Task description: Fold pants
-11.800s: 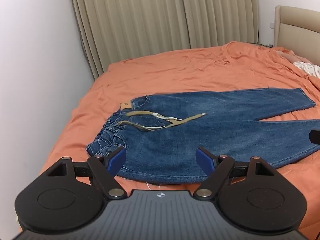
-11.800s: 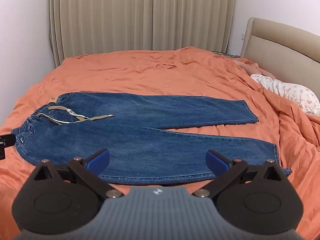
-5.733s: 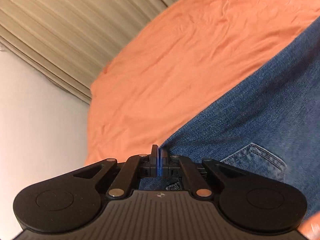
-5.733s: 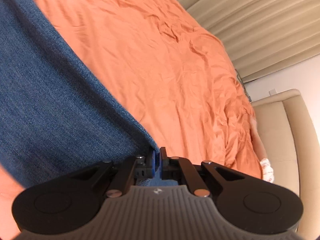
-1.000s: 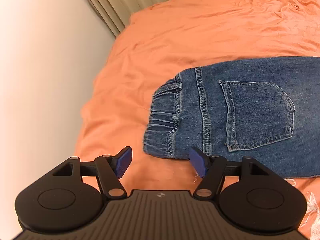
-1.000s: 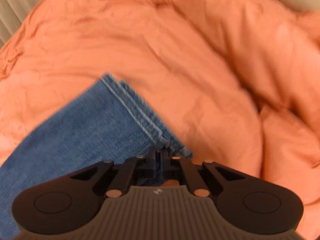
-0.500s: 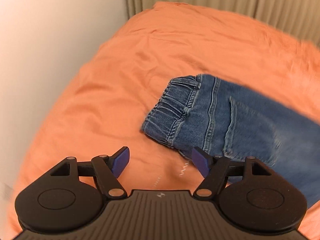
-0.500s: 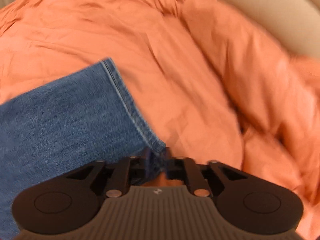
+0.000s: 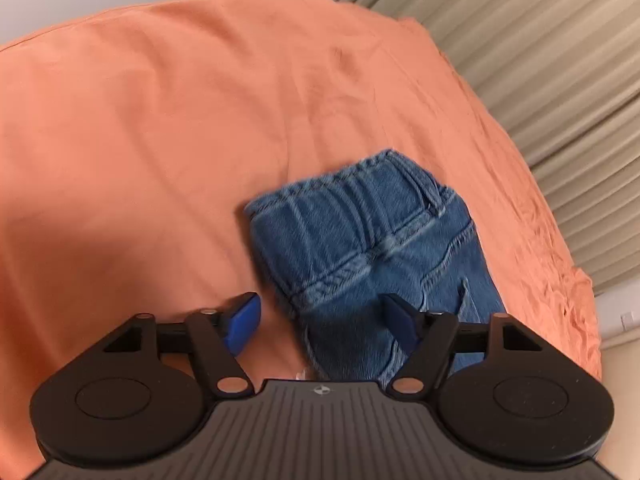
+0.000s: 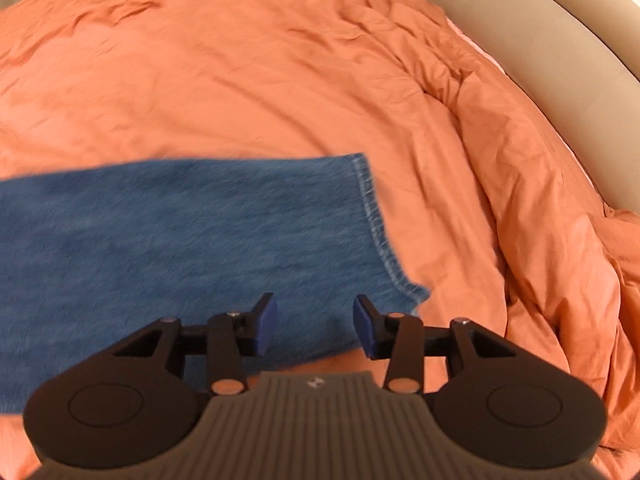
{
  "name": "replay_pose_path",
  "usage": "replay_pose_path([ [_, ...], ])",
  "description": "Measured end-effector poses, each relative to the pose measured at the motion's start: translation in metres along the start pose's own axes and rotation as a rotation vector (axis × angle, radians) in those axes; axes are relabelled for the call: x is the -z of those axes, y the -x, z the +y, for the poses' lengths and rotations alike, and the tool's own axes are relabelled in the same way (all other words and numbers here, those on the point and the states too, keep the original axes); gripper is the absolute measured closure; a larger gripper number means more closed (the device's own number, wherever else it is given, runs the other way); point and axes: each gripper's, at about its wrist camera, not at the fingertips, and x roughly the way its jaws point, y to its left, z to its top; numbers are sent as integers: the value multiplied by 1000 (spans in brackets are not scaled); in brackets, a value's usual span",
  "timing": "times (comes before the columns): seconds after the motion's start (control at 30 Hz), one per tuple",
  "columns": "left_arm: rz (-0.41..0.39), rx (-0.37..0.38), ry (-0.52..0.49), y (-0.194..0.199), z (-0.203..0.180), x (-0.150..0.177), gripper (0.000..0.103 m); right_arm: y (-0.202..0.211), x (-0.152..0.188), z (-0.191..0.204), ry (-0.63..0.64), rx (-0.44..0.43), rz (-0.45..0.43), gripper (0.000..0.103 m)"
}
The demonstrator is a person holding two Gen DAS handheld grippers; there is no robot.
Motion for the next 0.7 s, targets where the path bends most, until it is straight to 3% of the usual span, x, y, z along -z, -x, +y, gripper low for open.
replay_pose_path([
  [0.03,-24,-21,-19,1,-5,-1,59,3,3,4,11,-1,7,64],
  [0.13,-85,-98,-174,17,-40,-6,79,10,10,9,46,16,18,63],
  [0.2,-148,-106,-342,31,-68,-3,81,12,11,9,56,25,22,59],
  [0.23,-159,-115,-372,34,-74,-3,81,13,12,9,56,29,25,59],
  [0.37,-67,-244,-441,0,-62,-2,82,10,13,3,19,21,37,58],
  [0.47,-35,-273,-445,-17,-50,3,78,4,18,-13,-85,-21,39,58],
  [0.57,-43,-320,-489,-10,-56,1,50,4,25,-37,-207,-85,15,53],
  [0.6,-58,-352,-541,-4,-62,2,36,4,28,-47,-257,-110,4,50],
  [0.63,-75,-379,-585,2,-68,4,30,2,30,-57,-311,-136,-3,50],
  [0.7,-84,-398,-652,19,-80,10,30,-3,36,-76,-423,-185,-9,50],
])
